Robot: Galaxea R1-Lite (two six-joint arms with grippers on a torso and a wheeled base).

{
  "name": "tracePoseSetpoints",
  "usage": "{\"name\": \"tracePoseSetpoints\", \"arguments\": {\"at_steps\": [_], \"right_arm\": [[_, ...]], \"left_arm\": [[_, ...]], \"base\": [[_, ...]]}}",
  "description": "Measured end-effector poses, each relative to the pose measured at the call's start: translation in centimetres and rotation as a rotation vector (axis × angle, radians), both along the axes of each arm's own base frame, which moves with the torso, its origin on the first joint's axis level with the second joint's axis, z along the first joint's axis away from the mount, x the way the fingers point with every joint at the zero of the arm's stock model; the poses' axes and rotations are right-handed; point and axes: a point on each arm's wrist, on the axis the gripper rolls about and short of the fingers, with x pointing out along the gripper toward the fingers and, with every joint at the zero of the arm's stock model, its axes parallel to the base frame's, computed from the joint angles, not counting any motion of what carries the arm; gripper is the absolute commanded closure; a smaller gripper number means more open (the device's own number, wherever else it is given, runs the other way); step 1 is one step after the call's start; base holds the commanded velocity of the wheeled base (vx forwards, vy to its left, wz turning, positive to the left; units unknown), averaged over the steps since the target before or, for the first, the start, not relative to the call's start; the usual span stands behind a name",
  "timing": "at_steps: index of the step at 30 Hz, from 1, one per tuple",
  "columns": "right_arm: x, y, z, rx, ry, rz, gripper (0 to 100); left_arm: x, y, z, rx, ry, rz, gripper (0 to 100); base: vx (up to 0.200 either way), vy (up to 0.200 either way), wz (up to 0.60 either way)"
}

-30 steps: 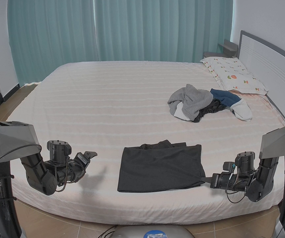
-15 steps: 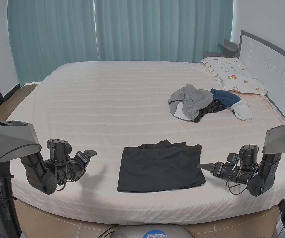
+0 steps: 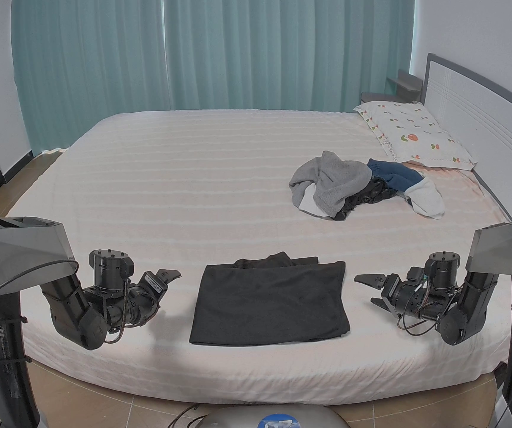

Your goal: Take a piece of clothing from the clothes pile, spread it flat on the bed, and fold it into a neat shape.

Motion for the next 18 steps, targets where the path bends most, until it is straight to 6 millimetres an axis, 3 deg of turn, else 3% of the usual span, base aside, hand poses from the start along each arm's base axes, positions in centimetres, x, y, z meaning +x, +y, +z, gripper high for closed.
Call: {"name": "tracePoseSetpoints", "arguments": {"at_steps": [8,18], "right_arm": [[0.1,0.6,-0.6,0.018,0.003,0.006,0],[0.0,0.9,-1.3,0.014,0.005,0.007,0]], "left_arm": [[1.1,-0.4,0.6,0.019,-0.039,0.0,0],[5.5,-1.6,0.7,0.115,-0.113,-0.063,0]], "base": [[0.0,0.0,0.0],[0.0,0.0,0.0]]}}
